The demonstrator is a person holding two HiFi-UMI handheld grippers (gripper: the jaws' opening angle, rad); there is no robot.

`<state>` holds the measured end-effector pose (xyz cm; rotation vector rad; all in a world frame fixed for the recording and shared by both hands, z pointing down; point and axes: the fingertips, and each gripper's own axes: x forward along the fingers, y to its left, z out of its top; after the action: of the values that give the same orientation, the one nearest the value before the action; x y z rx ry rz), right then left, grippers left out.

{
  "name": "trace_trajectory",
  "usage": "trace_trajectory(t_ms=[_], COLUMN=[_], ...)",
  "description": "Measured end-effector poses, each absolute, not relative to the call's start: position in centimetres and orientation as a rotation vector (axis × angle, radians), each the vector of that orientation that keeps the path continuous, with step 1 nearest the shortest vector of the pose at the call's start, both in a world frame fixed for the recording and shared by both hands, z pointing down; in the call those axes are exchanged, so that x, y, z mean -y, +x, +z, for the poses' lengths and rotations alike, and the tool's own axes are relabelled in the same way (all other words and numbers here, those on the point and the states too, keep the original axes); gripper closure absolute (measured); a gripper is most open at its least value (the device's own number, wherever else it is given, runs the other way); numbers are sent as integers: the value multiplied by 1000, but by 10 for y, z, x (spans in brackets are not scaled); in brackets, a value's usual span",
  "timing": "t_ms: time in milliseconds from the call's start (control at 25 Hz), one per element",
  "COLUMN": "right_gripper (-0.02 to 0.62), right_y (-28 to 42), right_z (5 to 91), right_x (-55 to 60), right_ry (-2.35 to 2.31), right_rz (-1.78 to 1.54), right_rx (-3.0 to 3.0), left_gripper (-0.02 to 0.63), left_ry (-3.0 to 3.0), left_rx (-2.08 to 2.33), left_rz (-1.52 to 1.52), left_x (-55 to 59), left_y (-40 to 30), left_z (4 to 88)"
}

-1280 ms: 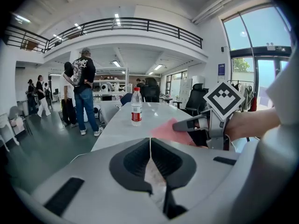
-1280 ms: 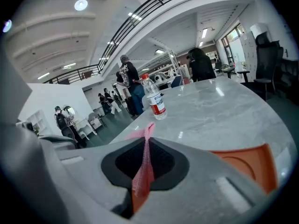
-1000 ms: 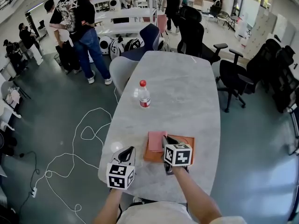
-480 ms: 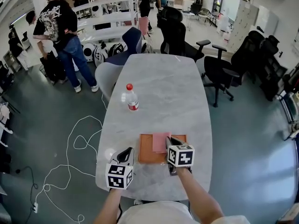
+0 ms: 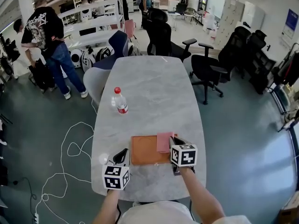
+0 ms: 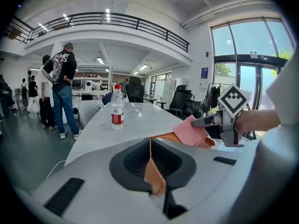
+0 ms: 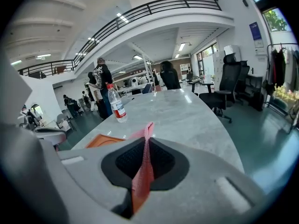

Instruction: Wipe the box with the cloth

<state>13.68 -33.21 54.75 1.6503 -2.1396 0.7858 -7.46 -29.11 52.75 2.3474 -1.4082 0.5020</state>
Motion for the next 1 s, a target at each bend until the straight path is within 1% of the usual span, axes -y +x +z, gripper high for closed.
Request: trace_trajectory(t_ms=[360, 560, 720, 1000], right_gripper=[580, 580, 580, 580], right_y=[186, 196, 184, 134], right_z=[554, 553, 535, 487], right_x=[320, 315, 314, 304], right_ry=[1749, 1772, 1765, 1660], right_rz=[794, 800, 826, 827], right_rx=[2059, 2043, 2147, 2384], left_gripper=[591, 591, 591, 591], left_ry=[2361, 2354, 2363, 2361], left_rx=[1374, 1366, 1371, 1377], left_rz=[501, 501, 491, 483], left_x=[287, 283, 281, 269], left_y=[-62, -61, -61, -68], left_z=[534, 536, 533, 530])
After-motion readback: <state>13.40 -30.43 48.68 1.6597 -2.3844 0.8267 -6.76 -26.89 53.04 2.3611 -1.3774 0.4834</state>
